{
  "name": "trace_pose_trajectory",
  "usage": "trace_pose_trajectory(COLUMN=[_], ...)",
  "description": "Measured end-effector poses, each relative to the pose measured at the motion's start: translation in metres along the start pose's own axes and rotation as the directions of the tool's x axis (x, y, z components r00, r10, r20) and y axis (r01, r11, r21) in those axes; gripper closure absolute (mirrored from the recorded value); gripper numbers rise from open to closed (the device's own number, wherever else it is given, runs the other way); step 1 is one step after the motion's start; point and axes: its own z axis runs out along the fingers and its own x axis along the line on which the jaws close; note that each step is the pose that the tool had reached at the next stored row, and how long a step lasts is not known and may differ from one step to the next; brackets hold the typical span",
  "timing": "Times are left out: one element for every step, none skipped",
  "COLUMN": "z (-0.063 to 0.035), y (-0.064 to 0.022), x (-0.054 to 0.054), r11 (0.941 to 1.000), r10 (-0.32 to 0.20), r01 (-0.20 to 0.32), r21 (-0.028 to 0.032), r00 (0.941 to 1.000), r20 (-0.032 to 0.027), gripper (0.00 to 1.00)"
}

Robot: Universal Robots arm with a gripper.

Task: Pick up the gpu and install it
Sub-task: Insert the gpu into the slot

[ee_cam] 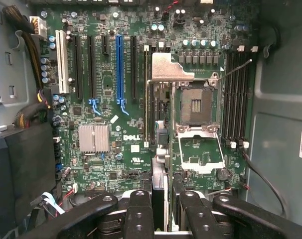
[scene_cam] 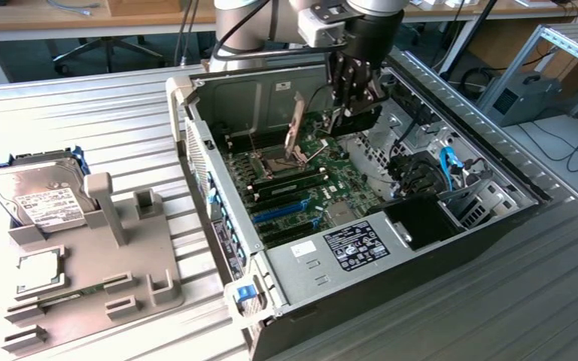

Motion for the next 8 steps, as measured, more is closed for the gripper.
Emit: trace_pose_trajectory(z=[0.0001, 0.0003, 0.0004, 0.0006, 0.0009, 0.0011, 0.0012, 0.0013], y=[0.0003, 0.0007, 0.0011, 0.0017, 0.0028, 0.0034, 0.0038, 0.0041], x=[0.0004, 0.0007, 0.0011, 0.0015, 0.0023, 0.0027, 0.003, 0.0033], r11=[1.0, 1.0, 1.0, 1.0, 1.0, 1.0, 1.0, 1.0], r10=[0.0, 0.0, 0.0, 0.0, 0.0, 0.0, 0.0, 0.0], r01=[0.0, 0.0, 0.0, 0.0, 0.0, 0.0, 0.0, 0.0], r21=[0.0, 0.0001, 0.0, 0.0, 0.0, 0.0, 0.0, 0.0], r00=[1.0, 1.0, 1.0, 1.0, 1.0, 1.0, 1.0, 1.0], r20=[0.0, 0.0001, 0.0001, 0.0001, 0.0001, 0.0001, 0.0001, 0.0001], gripper=[0.74, 0.74, 0.74, 0.74, 0.74, 0.74, 0.74, 0.74])
